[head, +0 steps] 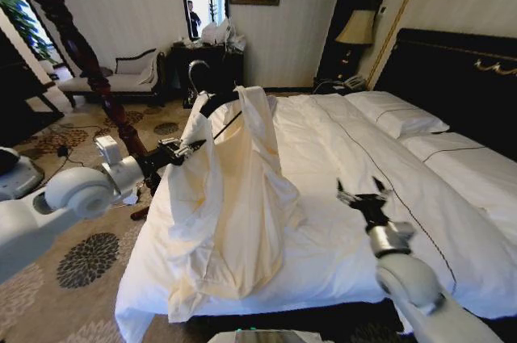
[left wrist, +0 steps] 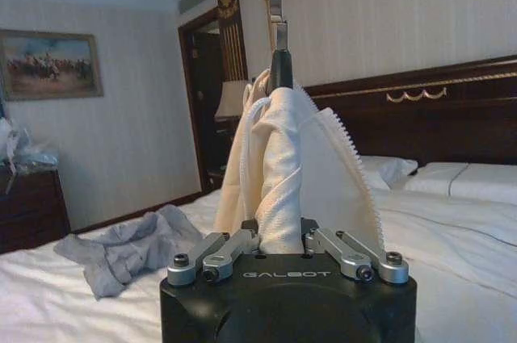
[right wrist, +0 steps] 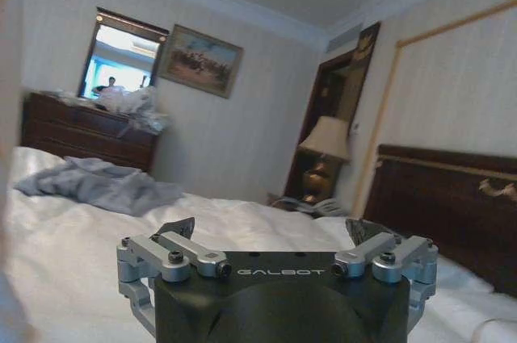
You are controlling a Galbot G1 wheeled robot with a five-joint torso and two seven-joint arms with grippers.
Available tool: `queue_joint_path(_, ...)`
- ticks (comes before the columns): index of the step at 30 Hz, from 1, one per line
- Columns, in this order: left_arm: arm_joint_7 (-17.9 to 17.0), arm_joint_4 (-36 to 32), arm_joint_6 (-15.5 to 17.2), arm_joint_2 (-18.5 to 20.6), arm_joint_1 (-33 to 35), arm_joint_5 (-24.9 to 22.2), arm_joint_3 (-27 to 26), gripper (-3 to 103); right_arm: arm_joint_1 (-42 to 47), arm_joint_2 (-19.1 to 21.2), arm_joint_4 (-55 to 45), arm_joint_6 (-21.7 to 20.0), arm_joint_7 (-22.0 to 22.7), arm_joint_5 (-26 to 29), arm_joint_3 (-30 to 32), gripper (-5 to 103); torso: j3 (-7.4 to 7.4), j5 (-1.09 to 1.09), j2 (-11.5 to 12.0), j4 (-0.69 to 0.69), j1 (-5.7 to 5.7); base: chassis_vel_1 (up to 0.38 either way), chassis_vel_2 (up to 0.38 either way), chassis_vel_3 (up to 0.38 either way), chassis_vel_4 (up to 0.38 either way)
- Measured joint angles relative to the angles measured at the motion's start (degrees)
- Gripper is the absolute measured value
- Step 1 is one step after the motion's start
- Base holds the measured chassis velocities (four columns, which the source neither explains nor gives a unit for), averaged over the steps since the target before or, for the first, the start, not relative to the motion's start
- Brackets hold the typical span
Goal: Pick up the clothes from the bed and hang them on the clothes hanger.
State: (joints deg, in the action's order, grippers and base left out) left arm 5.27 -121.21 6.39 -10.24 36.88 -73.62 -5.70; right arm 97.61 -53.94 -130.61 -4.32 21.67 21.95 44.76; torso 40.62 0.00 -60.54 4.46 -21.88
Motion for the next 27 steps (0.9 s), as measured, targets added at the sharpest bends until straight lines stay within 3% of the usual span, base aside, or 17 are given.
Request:
queue_joint_path(5,-0.49,0.23,0.01,0.52,-0.6,-1.49,-2.59,18,3.95,-3.01,0.0,2.95,-0.65,-4.1,2.95,100,0.01,0.0,0.0,-0.01,0.0,0.0,0.0,0.0,0.0)
queue_joint_path(16,-3.71,2.0,0.92,1.91,-0.96,-6.31,-9.18,18,7.39,-8.5,1.19,6.99,-1.48,-10.05,1.91,100,0.01,0.0,0.0,0.0,0.0,0.0,0.0,0.0,0.0)
queue_joint_path(27,-8.76,5.15,2.62,2.44,-1.32,-13.66,-15.47,18,8.58,-10.15,0.88,7.42,-1.55,-12.08,0.93,100,0.01,-0.01,0.0,-0.01,0.0,0.0,0.0,0.0,0.0)
